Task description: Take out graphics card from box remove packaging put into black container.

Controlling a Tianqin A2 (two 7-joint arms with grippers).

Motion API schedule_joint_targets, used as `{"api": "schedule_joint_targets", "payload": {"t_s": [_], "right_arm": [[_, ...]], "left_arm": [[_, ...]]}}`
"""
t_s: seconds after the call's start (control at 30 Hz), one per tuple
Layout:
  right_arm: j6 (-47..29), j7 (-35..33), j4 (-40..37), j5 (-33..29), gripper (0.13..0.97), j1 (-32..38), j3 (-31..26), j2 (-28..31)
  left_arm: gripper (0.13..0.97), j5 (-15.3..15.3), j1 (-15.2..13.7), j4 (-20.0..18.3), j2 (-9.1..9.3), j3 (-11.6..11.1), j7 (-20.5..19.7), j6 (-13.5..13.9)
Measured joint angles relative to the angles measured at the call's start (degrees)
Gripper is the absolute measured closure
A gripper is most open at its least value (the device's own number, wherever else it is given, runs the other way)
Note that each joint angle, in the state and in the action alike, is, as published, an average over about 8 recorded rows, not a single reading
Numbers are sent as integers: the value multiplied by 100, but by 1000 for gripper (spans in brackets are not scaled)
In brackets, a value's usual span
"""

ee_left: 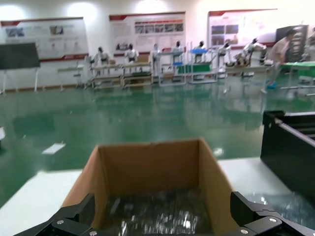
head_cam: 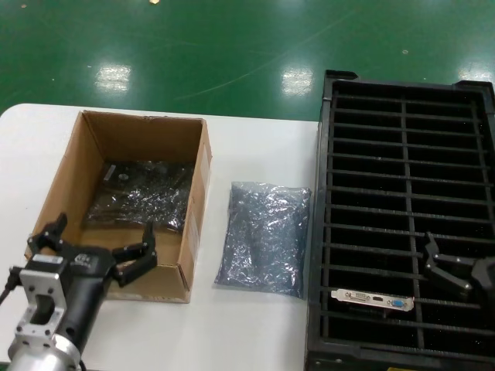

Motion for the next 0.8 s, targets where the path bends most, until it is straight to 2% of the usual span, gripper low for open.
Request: {"api": "schedule_joint_targets", "payload": {"t_s": [0.17, 0.8], "right_arm": [[129, -80, -49, 86, 129, -33, -18, -87], [141, -87, -53, 94, 129, -36, -19, -95]], "left_arm": [[132, -161, 94, 31, 11, 30, 103, -105], [132, -175, 101, 34, 12, 33, 111, -114]]}}
